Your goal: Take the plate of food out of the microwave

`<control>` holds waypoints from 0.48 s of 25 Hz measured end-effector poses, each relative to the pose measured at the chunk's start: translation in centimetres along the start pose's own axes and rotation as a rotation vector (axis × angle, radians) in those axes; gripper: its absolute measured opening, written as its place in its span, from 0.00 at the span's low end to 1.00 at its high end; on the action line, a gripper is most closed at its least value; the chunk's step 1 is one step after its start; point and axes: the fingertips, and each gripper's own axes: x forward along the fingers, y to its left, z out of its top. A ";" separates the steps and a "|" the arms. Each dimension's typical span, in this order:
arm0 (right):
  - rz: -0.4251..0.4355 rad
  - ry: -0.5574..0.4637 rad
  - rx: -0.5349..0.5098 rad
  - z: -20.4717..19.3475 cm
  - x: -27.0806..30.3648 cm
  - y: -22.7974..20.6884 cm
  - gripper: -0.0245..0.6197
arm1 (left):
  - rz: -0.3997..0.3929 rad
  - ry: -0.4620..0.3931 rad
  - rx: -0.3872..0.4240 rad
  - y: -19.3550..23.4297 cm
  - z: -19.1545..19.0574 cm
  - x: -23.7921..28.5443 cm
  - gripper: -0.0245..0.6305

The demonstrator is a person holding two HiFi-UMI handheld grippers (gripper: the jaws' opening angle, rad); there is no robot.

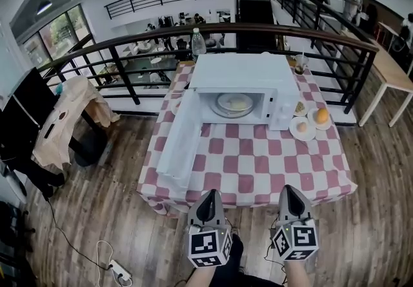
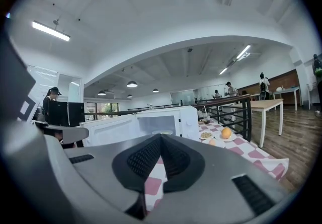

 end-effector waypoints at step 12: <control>-0.041 0.034 0.011 1.2 10.1 -1.4 0.02 | -0.037 0.039 -0.016 2.7 1.3 10.6 0.05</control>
